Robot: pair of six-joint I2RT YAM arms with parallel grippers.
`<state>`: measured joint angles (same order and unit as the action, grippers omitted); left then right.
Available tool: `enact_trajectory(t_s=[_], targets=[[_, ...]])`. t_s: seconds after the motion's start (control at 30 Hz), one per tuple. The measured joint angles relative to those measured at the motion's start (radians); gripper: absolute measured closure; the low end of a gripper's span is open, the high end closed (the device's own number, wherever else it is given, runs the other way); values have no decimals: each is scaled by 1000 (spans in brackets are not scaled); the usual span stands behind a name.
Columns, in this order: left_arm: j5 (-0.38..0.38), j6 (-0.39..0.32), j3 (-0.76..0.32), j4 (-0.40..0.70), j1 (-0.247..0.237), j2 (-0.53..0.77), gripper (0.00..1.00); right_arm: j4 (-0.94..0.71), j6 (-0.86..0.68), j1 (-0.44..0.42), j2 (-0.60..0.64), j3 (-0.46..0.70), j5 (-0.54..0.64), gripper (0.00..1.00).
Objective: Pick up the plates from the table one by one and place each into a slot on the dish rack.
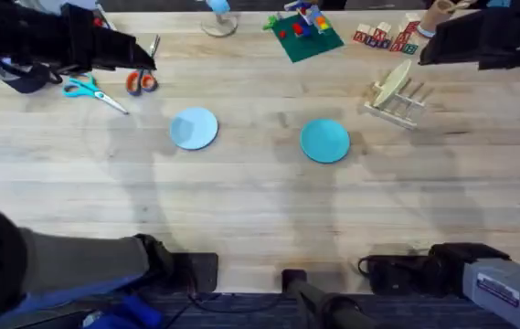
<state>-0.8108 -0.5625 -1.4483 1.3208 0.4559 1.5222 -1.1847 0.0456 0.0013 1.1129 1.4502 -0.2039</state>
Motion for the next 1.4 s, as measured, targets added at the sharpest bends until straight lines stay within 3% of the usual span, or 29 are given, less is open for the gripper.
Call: enact_trajectory(t_s=[0.43, 1.4], targets=[[1, -65, 0, 45, 20, 140, 959, 0, 0, 0, 0, 0, 0, 5], [41, -104, 4, 20, 20, 277, 959, 0, 0, 0, 0, 0, 0, 5]])
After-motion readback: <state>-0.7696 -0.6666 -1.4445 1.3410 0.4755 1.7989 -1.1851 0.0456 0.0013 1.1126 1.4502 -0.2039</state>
